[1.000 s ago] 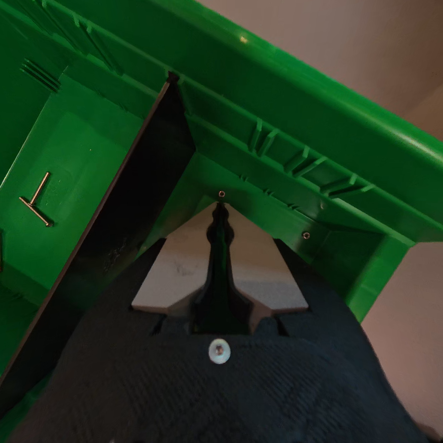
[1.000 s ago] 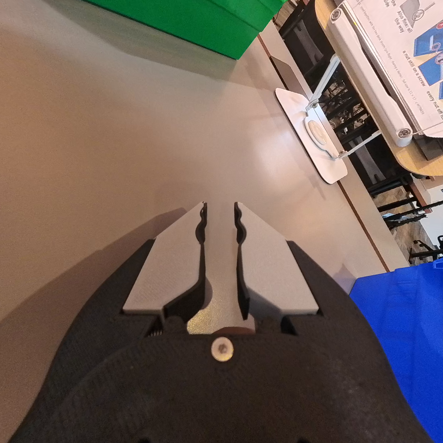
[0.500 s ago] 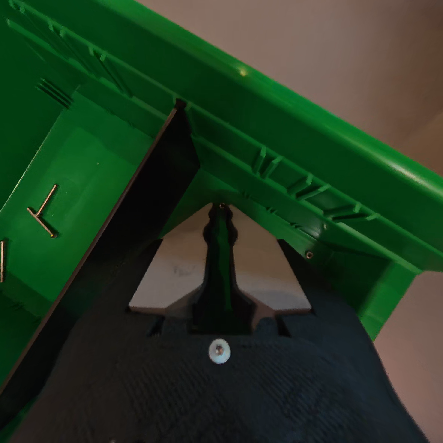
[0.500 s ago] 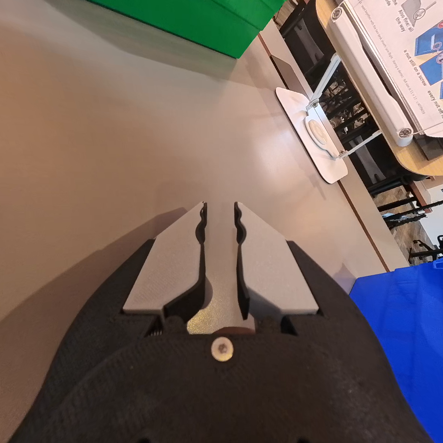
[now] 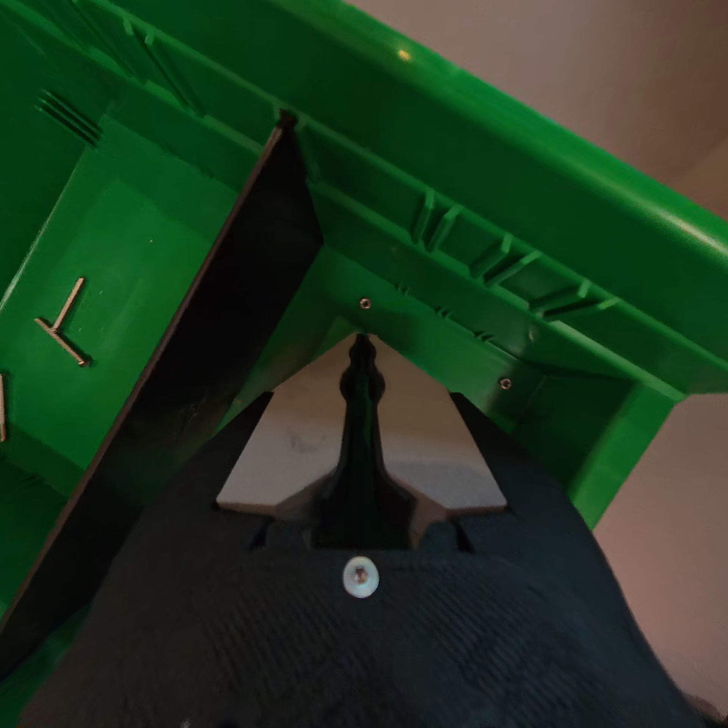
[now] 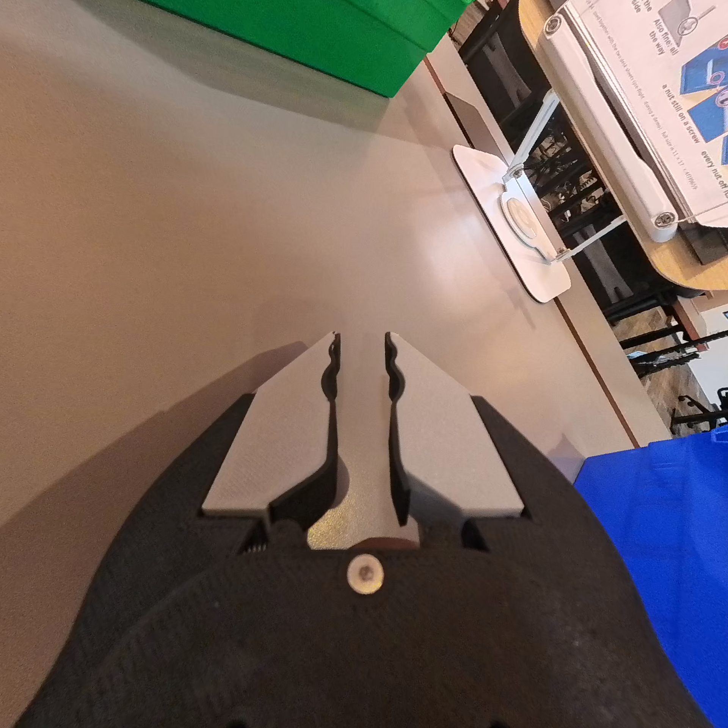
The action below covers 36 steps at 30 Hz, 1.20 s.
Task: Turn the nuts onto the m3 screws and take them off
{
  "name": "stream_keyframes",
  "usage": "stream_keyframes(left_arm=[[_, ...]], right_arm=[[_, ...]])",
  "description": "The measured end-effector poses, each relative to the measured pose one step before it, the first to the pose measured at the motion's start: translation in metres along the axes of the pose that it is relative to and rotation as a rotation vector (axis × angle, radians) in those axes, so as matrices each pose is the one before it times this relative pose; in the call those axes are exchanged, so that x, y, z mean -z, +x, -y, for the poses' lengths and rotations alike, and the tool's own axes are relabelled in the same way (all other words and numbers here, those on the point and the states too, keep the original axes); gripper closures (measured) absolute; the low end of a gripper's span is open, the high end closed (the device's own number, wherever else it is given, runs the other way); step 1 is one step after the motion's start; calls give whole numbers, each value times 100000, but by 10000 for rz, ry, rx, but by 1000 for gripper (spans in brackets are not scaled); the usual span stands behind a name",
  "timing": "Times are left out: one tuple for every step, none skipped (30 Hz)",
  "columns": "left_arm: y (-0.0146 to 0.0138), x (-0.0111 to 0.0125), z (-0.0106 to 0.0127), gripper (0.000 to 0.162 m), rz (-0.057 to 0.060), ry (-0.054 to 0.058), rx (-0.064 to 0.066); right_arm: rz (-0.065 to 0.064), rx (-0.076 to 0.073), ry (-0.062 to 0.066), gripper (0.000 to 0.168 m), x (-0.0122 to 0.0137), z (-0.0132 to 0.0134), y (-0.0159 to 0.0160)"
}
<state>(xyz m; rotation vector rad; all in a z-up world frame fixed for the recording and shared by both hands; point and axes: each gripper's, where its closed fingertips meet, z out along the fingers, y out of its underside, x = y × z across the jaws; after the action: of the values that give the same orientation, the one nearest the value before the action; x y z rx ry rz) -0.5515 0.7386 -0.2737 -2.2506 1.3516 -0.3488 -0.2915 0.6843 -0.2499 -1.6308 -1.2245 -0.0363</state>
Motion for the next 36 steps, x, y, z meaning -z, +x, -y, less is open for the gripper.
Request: stream_keyframes(left_arm=[[-544,-40,157,162,299,66,58],[-327,-67,289,162,182,132,38],[-106,-68,368,162,77,174,0],[-62,-60,398,162,73,182,-13],[-95,-83,398,161,127,164,-54],[-32,-113,281,161,111,101,-72],[173,-166,41,161,-16,-35,-78],[257,-210,-112,161,-69,-108,-74],[212,-206,-137,162,-54,-106,-67],[80,-122,-8,162,-4,-22,-38],[22,5,13,162,2,-11,-16],[65,43,-96,162,-37,-49,8],[100,65,-77,162,-59,-17,-13],[88,67,-86,162,-51,-34,-29],[9,49,-69,162,-15,-32,12],[5,34,-46,162,-11,-28,14],[-33,45,-41,162,17,-30,-17],[-173,33,-30,162,102,-29,22],[-262,4,40,162,150,10,29],[-69,47,245,162,25,143,13],[178,98,329,162,-127,198,12],[251,124,262,162,-149,151,36],[175,107,149,162,-82,68,13],[62,60,18,162,5,1,-41],[13,-9,-60,162,38,-48,-63],[159,-74,-117,162,-60,-76,-59],[130,-144,-108,162,-58,-64,-26],[111,-177,-126,162,-52,-85,-7],[61,-120,-21,162,-21,-15,-8],[56,-5,35,162,-22,15,0],[30,27,-73,162,-22,-43,5],[15,32,-43,162,1,-3,-19],[-11,41,-71,162,8,-35,-12],[-36,50,-90,162,11,-38,4],[-80,15,-273,162,25,-139,0],[-9,17,-156,162,-24,-33,30]], right_arm=[[5,-5,3,149,8,4,-1],[4,-2,0,149,-7,-1,0],[4,2,0,149,0,-1,-5],[3,6,-2,149,-8,-3,-10],[2,10,-2,149,-1,-2,-12],[-3,9,0,149,-2,0,-8],[-4,2,1,149,-1,1,7],[-2,-2,6,149,13,9,5],[-1,-3,7,149,5,9,9],[1,-5,2,149,4,-5,-1],[4,-3,-1,149,-6,-3,-1],[-1,-1,-5,149,-9,-1,2],[-1,0,-6,149,-3,-9,8],[-2,0,-7,149,-12,-11,-2],[-2,1,-9,149,-6,-7,5],[-6,3,-4,149,-7,-5,0],[-5,3,3,149,5,5,2],[-3,-1,1,149,4,-6,8],[0,-1,1,149,0,1,0],[5,-2,-4,149,-4,-7,-1],[4,-2,-5,149,-9,-1,-5],[0,0,4,149,9,0,-2],[-2,2,6,149,-4,8,5],[-2,-1,-5,149,3,-7,2],[1,-3,-7,149,-15,-4,5],[4,-1,-6,149,-7,-17,-5],[1,2,-10,149,-5,-8,3],[-1,7,-3,149,0,-3,-11],[-2,8,5,149,1,9,-16],[1,7,2,149,6,4,-4],[2,-1,-3,149,-5,-5,3],[1,-7,0,149,-7,-1,1],[0,-8,4,149,7,5,5],[-2,-6,-4,149,-5,-6,6],[-3,-3,-2,149,-6,-3,8],[0,-1,7,149,12,10,4]])
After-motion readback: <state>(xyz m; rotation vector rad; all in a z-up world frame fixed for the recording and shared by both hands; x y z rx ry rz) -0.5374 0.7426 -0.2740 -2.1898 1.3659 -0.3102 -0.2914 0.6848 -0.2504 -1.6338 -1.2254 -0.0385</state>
